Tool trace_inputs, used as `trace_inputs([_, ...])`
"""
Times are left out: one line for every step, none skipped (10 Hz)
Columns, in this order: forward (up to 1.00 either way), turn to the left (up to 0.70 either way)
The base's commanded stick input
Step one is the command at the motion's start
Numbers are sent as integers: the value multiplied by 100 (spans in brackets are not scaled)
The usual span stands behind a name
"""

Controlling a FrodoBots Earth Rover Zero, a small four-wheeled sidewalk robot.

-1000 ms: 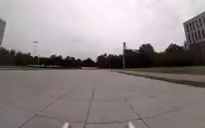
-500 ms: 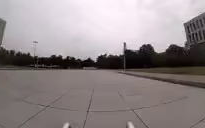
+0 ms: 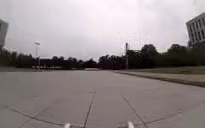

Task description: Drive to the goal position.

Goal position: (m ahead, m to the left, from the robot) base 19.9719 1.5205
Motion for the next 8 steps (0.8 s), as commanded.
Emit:
trace_inputs([85,0])
trace_inputs([85,0])
trace_inputs([85,0])
trace_inputs([85,0])
trace_inputs([85,0])
trace_inputs([85,0])
trace_inputs([85,0])
trace_inputs([85,0])
